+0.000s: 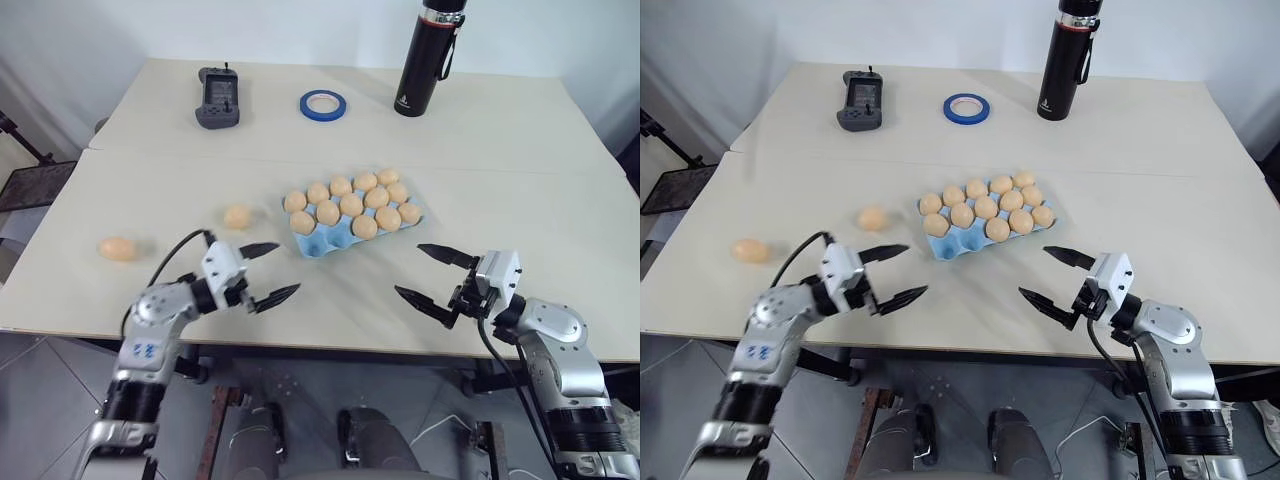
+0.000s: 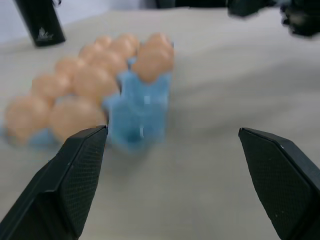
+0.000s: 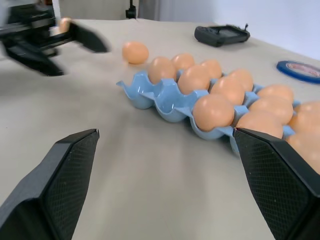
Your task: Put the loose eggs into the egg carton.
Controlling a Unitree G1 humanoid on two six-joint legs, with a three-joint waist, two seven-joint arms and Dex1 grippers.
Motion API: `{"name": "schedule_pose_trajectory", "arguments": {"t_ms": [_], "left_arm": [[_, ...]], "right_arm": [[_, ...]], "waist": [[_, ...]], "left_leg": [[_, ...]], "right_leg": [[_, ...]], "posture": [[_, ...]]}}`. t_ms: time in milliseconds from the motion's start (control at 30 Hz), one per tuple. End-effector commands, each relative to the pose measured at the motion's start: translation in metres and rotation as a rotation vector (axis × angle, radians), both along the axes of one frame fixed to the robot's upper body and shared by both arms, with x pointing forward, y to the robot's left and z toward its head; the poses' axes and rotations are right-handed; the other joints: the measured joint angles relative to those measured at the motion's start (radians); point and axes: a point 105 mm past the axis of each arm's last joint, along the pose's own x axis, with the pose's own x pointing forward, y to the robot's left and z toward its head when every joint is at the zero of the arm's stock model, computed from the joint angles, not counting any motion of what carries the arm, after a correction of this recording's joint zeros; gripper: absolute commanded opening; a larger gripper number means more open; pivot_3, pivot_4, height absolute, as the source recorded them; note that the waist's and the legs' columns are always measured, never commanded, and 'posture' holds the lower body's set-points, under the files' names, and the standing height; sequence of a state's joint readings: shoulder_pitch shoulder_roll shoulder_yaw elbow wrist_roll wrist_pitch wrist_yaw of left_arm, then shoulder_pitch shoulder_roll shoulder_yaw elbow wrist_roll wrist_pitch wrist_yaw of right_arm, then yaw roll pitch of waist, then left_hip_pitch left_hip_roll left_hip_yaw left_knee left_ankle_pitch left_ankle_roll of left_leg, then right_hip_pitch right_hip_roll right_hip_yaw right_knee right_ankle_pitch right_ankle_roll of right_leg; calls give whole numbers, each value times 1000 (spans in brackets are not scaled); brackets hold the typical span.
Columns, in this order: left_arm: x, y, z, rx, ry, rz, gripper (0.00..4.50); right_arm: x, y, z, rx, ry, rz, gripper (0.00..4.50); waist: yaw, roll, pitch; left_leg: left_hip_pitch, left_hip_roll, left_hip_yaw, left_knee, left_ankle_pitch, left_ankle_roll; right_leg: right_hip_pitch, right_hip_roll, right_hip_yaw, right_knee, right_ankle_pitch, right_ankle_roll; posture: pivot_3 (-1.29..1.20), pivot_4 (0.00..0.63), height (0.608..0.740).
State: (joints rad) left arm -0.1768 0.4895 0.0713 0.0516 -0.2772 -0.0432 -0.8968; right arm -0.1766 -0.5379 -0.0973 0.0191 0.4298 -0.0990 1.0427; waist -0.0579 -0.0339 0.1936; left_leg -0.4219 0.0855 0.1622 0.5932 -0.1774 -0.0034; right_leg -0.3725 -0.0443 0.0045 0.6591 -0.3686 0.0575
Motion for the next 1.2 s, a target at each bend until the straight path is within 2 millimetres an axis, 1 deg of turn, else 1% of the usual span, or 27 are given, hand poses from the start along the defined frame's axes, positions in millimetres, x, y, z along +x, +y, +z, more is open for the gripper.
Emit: {"name": "schedule_pose_trajectory", "arguments": {"t_ms": [33,200,233,300,400,467,533,600,700,767,833,900,1000,1033,1100,1200], "left_arm": [[-6,31,13,-59,-63,171,4478],[-7,76,20,-125,-114,450,4478],[-7,82,20,-136,-113,489,4478],[-9,85,15,-133,-102,522,4478],[-8,82,11,-144,-77,533,4478],[-2,80,15,-213,-58,537,4478],[7,74,20,-213,-66,528,4478],[21,67,26,-215,-75,531,4478],[57,53,36,-228,-69,534,4478],[74,48,39,-227,-58,543,4478],[90,46,38,-219,-44,567,4478],[106,39,37,-212,-17,576,4478],[120,31,31,-184,28,579,4478],[122,29,30,-184,31,571,4289],[124,27,28,-170,40,561,3841],[121,26,25,-151,60,528,3213]], "right_arm": [[-1,7,8,36,-44,78,4500],[1,23,6,38,-43,156,4500],[1,25,6,41,-41,160,4500],[3,26,6,41,-40,161,4500],[5,28,7,41,-42,164,4500],[6,28,9,43,-44,164,4500],[7,29,10,43,-46,161,4500],[7,29,10,42,-47,158,4500],[7,29,10,39,-46,150,4500],[8,29,10,39,-46,146,4500],[7,29,11,39,-49,142,4500],[5,29,12,43,-55,133,4500],[5,30,13,49,-59,121,4500],[4,30,13,50,-60,118,4500],[4,29,14,57,-64,105,4500],[2,29,14,61,-66,91,4500]], "waist": [[0,0,0],[1,0,0],[0,0,0],[0,0,0],[0,0,0],[0,0,0],[2,0,0],[3,0,0],[9,0,0],[8,0,0],[4,0,0],[2,0,0],[3,-1,0],[2,-1,0],[1,-1,0],[3,-1,0]], "left_leg": [[0,0,0,0,0,0],[-1,0,-2,0,-1,1],[-1,0,-2,0,-1,1],[-1,0,-2,-1,-1,1],[-1,0,-1,-2,-1,1],[-1,0,-1,-2,-1,1],[-1,0,-1,-2,-1,1],[-1,-1,-1,-2,-1,1],[-1,-1,-1,-1,-1,1],[-1,-2,-1,-1,0,1],[-1,-2,0,-1,0,2],[-1,-1,2,-1,0,4],[-2,-1,2,-1,2,4],[-2,0,2,-1,4,1],[-2,0,2,-1,4,0],[-2,0,3,-1,4,-1]], "right_leg": [[0,-1,0,0,0,0],[0,-1,-1,0,0,-1],[0,-2,-1,0,0,-1],[0,-2,-1,-1,0,-1],[-1,-2,-1,-2,0,-1],[-1,-2,-1,-2,0,-1],[-1,-2,-2,-2,0,-1],[0,-2,-2,-2,0,-1],[0,-2,-2,-2,0,-1],[0,-2,-2,-2,0,0],[0,-1,-1,-2,1,0],[-1,0,1,-2,1,1],[-3,2,1,-1,0,1],[-3,2,1,-1,0,1],[-3,3,1,-1,0,1],[-3,2,1,-1,0,1]], "posture": [[0,150,740],[0,150,740],[0,150,740],[0,150,740],[0,150,740],[0,150,740],[0,150,740],[0,150,740],[0,150,740],[0,150,740],[0,150,740],[0,150,740],[0,150,740],[0,150,740],[0,150,740],[0,150,740]]}}
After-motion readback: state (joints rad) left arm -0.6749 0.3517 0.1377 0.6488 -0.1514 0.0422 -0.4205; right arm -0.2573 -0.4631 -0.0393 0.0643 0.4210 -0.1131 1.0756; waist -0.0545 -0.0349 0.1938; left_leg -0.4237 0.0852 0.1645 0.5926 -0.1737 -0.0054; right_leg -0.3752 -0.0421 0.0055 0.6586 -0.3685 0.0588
